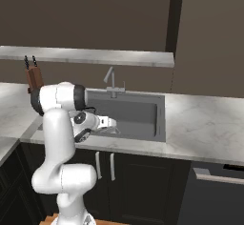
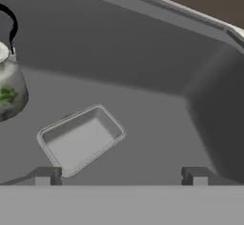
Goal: Open the cabinet, pick the kettle from the cabinet, and place it in the sink.
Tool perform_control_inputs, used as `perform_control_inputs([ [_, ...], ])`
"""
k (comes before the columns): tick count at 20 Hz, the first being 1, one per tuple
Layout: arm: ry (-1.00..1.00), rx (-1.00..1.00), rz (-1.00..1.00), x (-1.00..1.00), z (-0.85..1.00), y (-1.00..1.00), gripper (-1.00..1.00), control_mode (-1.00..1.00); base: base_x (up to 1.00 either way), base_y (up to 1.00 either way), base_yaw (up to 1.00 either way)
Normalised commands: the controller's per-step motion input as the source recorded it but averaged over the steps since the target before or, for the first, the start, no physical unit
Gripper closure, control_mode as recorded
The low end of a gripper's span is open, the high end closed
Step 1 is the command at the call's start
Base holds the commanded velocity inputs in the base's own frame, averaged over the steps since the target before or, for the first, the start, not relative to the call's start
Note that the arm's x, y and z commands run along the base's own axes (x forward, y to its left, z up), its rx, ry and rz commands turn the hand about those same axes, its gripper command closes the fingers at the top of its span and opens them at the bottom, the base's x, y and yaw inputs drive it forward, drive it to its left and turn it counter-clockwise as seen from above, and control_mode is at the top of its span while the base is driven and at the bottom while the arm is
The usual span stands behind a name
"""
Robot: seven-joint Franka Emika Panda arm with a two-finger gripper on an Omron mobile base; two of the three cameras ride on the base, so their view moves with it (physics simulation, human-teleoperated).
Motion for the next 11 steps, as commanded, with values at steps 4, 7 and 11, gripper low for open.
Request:
perform_control_inputs([
  [4, 0.34, 0.0, -0.2, 0.0, 0.56, 0.0, -1.0, -1.0, 0.0, 0.0, 0.0],
  [7, 0.35, 0.0, -0.2, 0.0, 0.56, 0.0, -1.0, -1.0, 0.0, 0.0, 0.0],
  [11, 0.31, 0.0, -0.19, 0.0, 0.59, 0.0, -1.0, -1.0, 0.0, 0.0, 0.0],
])
